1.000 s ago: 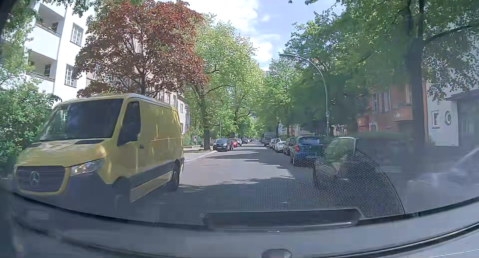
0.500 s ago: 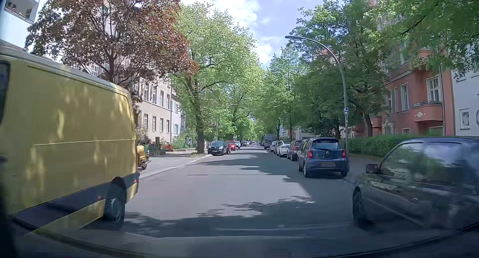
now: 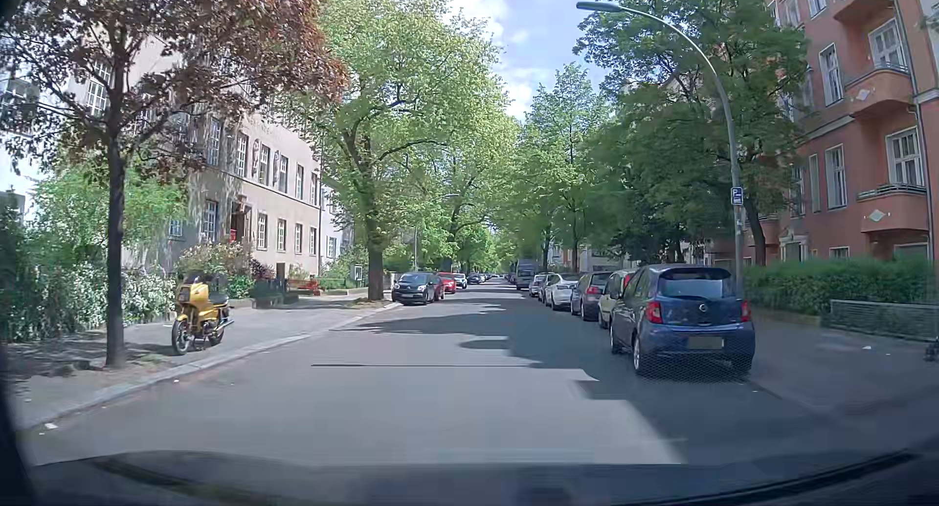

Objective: Follow the waypoints while adhering to traffic rules and regulations

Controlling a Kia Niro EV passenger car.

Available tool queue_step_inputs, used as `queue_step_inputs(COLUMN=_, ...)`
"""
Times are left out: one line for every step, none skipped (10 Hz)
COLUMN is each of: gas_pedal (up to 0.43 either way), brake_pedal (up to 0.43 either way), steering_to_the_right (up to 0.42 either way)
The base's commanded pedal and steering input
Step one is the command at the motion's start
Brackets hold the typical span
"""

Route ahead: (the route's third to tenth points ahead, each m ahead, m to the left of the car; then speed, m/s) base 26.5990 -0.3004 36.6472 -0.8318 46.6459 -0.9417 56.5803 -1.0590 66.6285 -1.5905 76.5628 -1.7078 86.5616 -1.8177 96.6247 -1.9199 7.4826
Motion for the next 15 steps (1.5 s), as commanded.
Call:
queue_step_inputs(gas_pedal=0.480, brake_pedal=0.018, steering_to_the_right=0.002)
queue_step_inputs(gas_pedal=0.480, brake_pedal=0.018, steering_to_the_right=0.001)
queue_step_inputs(gas_pedal=0.480, brake_pedal=0.018, steering_to_the_right=0.001)
queue_step_inputs(gas_pedal=0.480, brake_pedal=0.018, steering_to_the_right=0.001)
queue_step_inputs(gas_pedal=0.480, brake_pedal=0.018, steering_to_the_right=0.001)
queue_step_inputs(gas_pedal=0.480, brake_pedal=0.018, steering_to_the_right=0.001)
queue_step_inputs(gas_pedal=0.480, brake_pedal=0.018, steering_to_the_right=0.001)
queue_step_inputs(gas_pedal=0.480, brake_pedal=0.018, steering_to_the_right=0.002)
queue_step_inputs(gas_pedal=0.480, brake_pedal=0.018, steering_to_the_right=0.002)
queue_step_inputs(gas_pedal=0.480, brake_pedal=0.018, steering_to_the_right=0.001)
queue_step_inputs(gas_pedal=0.480, brake_pedal=0.018, steering_to_the_right=0.001)
queue_step_inputs(gas_pedal=0.480, brake_pedal=0.018, steering_to_the_right=0.001)
queue_step_inputs(gas_pedal=0.480, brake_pedal=0.018, steering_to_the_right=0.002)
queue_step_inputs(gas_pedal=0.480, brake_pedal=0.018, steering_to_the_right=0.001)
queue_step_inputs(gas_pedal=0.480, brake_pedal=0.018, steering_to_the_right=0.002)
